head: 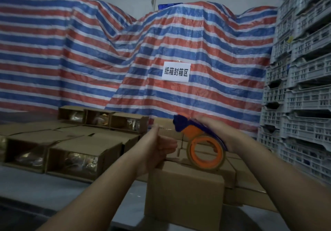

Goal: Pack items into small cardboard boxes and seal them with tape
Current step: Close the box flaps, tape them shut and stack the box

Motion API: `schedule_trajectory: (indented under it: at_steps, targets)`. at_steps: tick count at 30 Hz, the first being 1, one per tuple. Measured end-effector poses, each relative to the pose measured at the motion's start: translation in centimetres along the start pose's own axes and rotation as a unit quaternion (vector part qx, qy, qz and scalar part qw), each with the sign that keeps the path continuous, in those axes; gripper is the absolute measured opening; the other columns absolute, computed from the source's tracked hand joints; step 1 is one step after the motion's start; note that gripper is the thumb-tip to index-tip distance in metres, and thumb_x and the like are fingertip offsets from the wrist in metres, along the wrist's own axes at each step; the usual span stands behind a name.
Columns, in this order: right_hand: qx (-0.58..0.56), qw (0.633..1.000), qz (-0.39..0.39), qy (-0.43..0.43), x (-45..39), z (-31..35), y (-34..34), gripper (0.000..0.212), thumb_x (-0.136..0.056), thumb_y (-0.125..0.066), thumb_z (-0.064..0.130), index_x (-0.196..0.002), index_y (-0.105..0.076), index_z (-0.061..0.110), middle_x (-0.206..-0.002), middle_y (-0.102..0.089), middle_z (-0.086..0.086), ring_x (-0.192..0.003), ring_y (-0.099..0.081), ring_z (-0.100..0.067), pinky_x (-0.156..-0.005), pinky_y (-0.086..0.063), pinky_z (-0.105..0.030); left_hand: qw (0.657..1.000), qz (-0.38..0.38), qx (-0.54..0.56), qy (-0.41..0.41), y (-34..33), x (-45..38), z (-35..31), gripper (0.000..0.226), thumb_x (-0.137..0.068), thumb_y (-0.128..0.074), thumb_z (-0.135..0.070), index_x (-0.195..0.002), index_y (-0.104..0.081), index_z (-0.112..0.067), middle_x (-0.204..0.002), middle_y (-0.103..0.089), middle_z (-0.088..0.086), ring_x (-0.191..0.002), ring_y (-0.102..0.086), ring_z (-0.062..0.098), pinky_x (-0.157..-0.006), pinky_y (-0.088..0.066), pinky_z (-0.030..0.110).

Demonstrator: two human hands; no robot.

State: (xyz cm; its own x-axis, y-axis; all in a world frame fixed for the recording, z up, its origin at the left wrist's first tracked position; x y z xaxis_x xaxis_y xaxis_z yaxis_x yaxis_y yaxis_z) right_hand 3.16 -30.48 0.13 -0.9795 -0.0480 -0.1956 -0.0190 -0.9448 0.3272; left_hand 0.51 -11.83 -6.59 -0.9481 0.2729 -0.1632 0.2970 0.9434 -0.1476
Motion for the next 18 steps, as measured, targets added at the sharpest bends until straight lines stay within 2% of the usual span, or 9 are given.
schedule_trajectory:
  at_steps: [2,4,7,9,14,16,18]
  targets:
    - [0.059,0.998,0.015,-0.002,-1.1,-0.1,-0.9,0.054,-0.094,-0.059,0.056,-0.118,-0.069,0.008,-0.095,-0.076,-0.014,-0.077,-0.069,-0.023,-0.084,-0.054,-0.039,0.998,-0.016,0.056,0.016,0.3,-0.3,0.1,0.074,-0.105,-0.018,-0.051,-0.119,-0.064,0.004,-0.112,-0.067,0.028,-0.119,-0.059,0.029,-0.12,-0.022,0.044]
    - [0.091,0.995,0.034,-0.007,-1.6,0.1,-1.4,0.057,-0.092,-0.059,0.059,-0.117,-0.069,0.009,-0.099,-0.077,-0.015,-0.078,-0.07,-0.023,-0.084,-0.054,-0.039,0.995,-0.017,0.092,0.036,0.4,-0.7,0.4,0.073,-0.105,-0.021,-0.051,-0.121,-0.061,0.008,-0.109,-0.062,0.031,-0.124,-0.056,0.031,-0.121,-0.02,0.044]
    - [0.097,0.994,0.047,-0.006,-2.1,0.0,-1.3,0.057,-0.092,-0.058,0.06,-0.115,-0.069,0.009,-0.098,-0.076,-0.016,-0.078,-0.069,-0.024,-0.084,-0.053,-0.038,0.99,-0.019,0.131,0.053,1.0,-1.3,0.9,0.064,-0.104,-0.033,-0.048,-0.09,-0.068,0.004,-0.096,-0.073,0.022,-0.117,-0.061,0.03,-0.121,-0.021,0.044]
    - [0.097,0.994,0.053,-0.001,-2.3,-0.2,-1.2,0.053,-0.095,-0.055,0.058,-0.109,-0.07,0.01,-0.091,-0.076,-0.012,-0.072,-0.069,-0.02,-0.081,-0.053,-0.036,0.985,-0.028,0.156,0.064,1.4,-1.6,1.2,0.056,-0.102,-0.042,-0.042,-0.079,-0.069,0.001,-0.091,-0.074,0.02,-0.107,-0.066,0.028,-0.12,-0.021,0.044]
    - [0.119,0.991,0.06,0.003,-2.8,-0.2,-1.3,0.055,-0.093,-0.055,0.063,-0.106,-0.07,0.012,-0.088,-0.076,-0.01,-0.069,-0.069,-0.018,-0.081,-0.053,-0.035,0.979,-0.037,0.179,0.092,1.5,-2.0,1.3,0.043,-0.098,-0.055,-0.035,-0.078,-0.069,0.0,-0.085,-0.073,0.013,-0.096,-0.07,0.026,-0.118,-0.024,0.041]
    - [0.134,0.989,0.056,-0.006,-3.1,-0.3,-1.2,0.059,-0.09,-0.056,0.067,-0.108,-0.071,0.012,-0.091,-0.077,-0.01,-0.071,-0.071,-0.019,-0.083,-0.055,-0.035,0.977,-0.046,0.183,0.099,1.5,-1.9,1.3,0.039,-0.096,-0.059,-0.033,-0.079,-0.07,0.0,-0.086,-0.072,0.012,-0.092,-0.071,0.025,-0.114,-0.03,0.037]
    - [0.14,0.989,0.055,-0.012,-3.3,-0.4,-1.2,0.062,-0.087,-0.058,0.069,-0.109,-0.071,0.013,-0.094,-0.078,-0.011,-0.074,-0.072,-0.02,-0.09,-0.055,-0.038,0.974,-0.043,0.196,0.103,1.3,-1.8,1.3,0.034,-0.095,-0.061,-0.031,-0.08,-0.068,-0.001,-0.081,-0.068,0.01,-0.094,-0.068,0.022,-0.098,-0.04,0.034]
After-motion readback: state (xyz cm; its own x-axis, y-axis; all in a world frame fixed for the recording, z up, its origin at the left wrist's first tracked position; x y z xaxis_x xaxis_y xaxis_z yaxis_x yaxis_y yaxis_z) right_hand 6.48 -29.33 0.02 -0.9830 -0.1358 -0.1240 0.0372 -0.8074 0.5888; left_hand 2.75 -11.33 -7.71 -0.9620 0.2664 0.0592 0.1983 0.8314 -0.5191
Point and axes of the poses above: each hand's wrist, its own x-axis away from the middle knuckle, its own y-axis out of the back of the hand, z = x × y, the point moved 7 cm from there along -x, towards the middle knuckle
